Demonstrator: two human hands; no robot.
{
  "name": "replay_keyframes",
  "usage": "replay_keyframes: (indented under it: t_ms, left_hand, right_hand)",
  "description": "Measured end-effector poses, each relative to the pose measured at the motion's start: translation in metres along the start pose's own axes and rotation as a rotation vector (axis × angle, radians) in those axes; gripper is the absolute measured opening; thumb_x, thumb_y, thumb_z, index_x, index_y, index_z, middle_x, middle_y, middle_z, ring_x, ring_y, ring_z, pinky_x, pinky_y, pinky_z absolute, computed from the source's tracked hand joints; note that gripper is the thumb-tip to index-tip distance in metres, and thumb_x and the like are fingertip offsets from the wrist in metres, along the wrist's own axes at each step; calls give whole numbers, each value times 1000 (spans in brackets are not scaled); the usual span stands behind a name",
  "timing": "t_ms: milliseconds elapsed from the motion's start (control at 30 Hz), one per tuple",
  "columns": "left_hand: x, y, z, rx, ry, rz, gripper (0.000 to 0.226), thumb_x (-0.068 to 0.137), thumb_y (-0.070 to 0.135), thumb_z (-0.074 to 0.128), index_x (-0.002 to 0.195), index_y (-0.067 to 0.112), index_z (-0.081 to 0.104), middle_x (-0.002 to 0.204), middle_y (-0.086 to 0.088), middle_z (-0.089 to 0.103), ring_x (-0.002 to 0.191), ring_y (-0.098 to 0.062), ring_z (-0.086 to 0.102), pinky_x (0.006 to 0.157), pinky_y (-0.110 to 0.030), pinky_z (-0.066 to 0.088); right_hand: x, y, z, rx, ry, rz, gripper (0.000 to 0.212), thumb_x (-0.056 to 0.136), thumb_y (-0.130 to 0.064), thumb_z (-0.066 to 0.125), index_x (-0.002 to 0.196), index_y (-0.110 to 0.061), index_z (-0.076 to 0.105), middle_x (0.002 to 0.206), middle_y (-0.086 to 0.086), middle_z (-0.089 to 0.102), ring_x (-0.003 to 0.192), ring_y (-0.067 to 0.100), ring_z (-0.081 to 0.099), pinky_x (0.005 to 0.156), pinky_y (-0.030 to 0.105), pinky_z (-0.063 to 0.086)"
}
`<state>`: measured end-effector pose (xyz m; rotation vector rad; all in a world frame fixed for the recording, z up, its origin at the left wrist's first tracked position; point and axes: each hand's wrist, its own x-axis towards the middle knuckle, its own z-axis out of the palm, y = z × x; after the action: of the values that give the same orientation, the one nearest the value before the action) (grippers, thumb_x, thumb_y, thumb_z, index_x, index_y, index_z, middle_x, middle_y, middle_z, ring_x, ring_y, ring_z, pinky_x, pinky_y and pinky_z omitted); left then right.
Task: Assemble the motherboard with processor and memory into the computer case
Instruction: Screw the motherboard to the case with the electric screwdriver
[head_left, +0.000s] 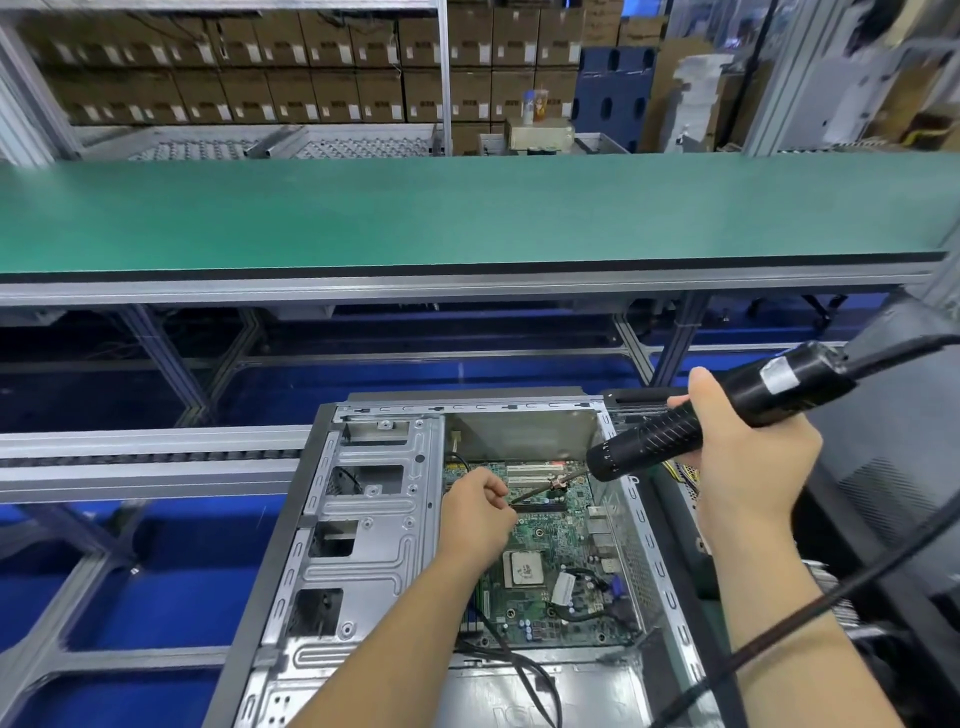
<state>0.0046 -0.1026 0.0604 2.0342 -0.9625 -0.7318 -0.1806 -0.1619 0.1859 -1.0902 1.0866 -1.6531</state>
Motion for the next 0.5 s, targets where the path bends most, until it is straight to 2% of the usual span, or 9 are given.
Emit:
replay_keyframes:
  t_ms: [500]
  left_hand:
    - [3, -4, 4, 88, 22, 32, 25, 85, -3, 61, 82, 22, 57, 78, 6, 61, 68, -6, 53, 58, -14, 40]
  right_hand:
    - [4, -1, 3, -14, 3, 42, 17, 79, -22, 81, 77, -17, 65, 77, 10, 76, 77, 29, 76, 75, 60, 61]
